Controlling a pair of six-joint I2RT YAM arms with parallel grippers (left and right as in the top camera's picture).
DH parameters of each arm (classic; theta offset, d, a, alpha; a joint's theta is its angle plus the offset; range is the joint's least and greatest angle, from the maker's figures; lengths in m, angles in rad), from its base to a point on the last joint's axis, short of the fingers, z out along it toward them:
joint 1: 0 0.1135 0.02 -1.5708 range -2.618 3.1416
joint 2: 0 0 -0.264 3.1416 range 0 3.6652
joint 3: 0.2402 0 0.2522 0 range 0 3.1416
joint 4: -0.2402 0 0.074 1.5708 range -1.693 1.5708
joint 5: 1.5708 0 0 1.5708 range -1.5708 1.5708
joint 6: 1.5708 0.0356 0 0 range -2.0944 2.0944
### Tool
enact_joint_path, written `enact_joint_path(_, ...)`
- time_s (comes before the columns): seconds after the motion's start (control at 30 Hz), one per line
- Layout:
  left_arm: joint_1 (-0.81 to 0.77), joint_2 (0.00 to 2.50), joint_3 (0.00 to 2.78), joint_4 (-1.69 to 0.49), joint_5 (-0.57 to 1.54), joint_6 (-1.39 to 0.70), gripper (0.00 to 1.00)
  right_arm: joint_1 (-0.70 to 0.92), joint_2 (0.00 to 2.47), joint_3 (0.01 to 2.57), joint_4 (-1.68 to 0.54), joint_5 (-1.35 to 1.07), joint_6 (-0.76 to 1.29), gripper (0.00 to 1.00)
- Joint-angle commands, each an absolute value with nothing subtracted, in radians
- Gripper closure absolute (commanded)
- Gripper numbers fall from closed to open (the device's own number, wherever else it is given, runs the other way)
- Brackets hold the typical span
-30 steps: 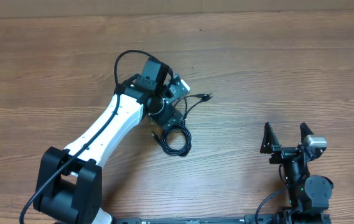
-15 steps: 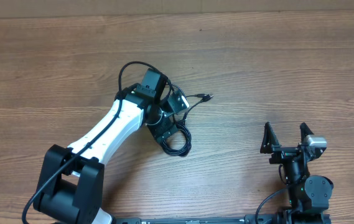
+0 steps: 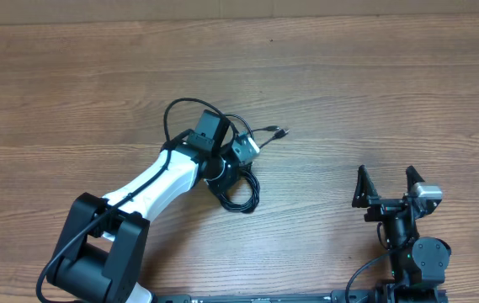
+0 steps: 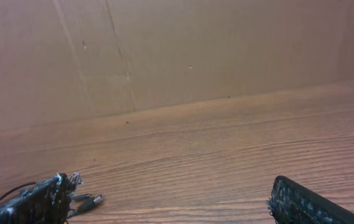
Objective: Untangle cables
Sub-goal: 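Lower the left gripper and grasp the black cable bundle, then lift the cable bundle with the left gripper, letting loose ends hang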
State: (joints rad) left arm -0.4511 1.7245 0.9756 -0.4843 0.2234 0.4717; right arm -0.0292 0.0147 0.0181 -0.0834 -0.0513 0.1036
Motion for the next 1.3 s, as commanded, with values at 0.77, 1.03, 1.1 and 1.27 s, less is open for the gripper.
enact_joint_path(0.77,-0.446,1.732,1.013,-0.567,0.270,-0.798,0.00,-0.028,0.004,0.008,-0.080,-0.046,0.096,0.00)
enact_joint_path(1.03,-0.425,1.681,1.233,-0.666,0.255,0.053,0.00,-0.028,0.004,0.008,-0.080,-0.045,0.096,0.00)
enact_joint_path(1.1,-0.431,1.667,1.290,-0.689,0.255,0.296,0.01,-0.028,0.004,0.008,-0.080,-0.046,0.096,0.00)
enact_joint_path(1.27,-0.453,1.665,1.324,-0.677,0.262,0.680,0.00,-0.028,0.004,0.008,-0.080,-0.046,0.096,0.00)
